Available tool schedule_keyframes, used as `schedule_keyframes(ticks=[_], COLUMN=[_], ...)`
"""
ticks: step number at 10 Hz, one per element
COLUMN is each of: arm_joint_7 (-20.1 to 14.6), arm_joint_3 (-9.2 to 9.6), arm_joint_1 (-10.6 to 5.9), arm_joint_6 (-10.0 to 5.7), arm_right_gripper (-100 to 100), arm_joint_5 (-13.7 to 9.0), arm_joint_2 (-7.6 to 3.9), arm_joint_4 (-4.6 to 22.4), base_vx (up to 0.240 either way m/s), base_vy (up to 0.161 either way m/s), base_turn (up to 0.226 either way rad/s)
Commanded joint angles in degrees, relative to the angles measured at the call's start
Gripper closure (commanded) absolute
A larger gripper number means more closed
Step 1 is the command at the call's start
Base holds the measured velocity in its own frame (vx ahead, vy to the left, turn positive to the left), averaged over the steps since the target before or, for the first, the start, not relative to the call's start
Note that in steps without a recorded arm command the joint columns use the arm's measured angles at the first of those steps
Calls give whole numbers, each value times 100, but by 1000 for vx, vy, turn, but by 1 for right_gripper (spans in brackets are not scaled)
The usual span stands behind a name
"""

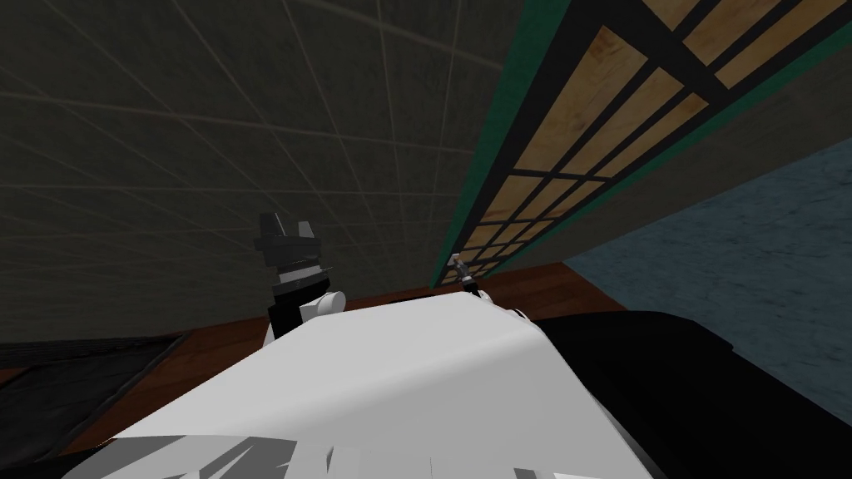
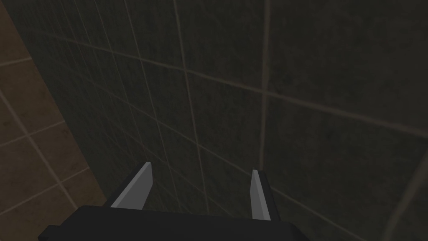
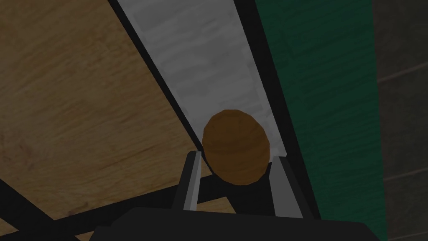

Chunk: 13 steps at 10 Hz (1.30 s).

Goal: Pull the door open

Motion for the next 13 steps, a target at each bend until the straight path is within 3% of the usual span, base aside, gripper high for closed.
schedule_keyframes(ticks=[1,13], arm_joint_7=[-282,-2003], arm_joint_3=[52,280], arm_joint_1=[-36,-81], arm_joint_6=[-25,109], arm_right_gripper=[100,100], arm_joint_5=[-87,-667], arm_joint_2=[32,96], arm_joint_4=[53,-52], base_vx=[-51,-42], base_vy=[-33,-26], base_turn=[75,57])
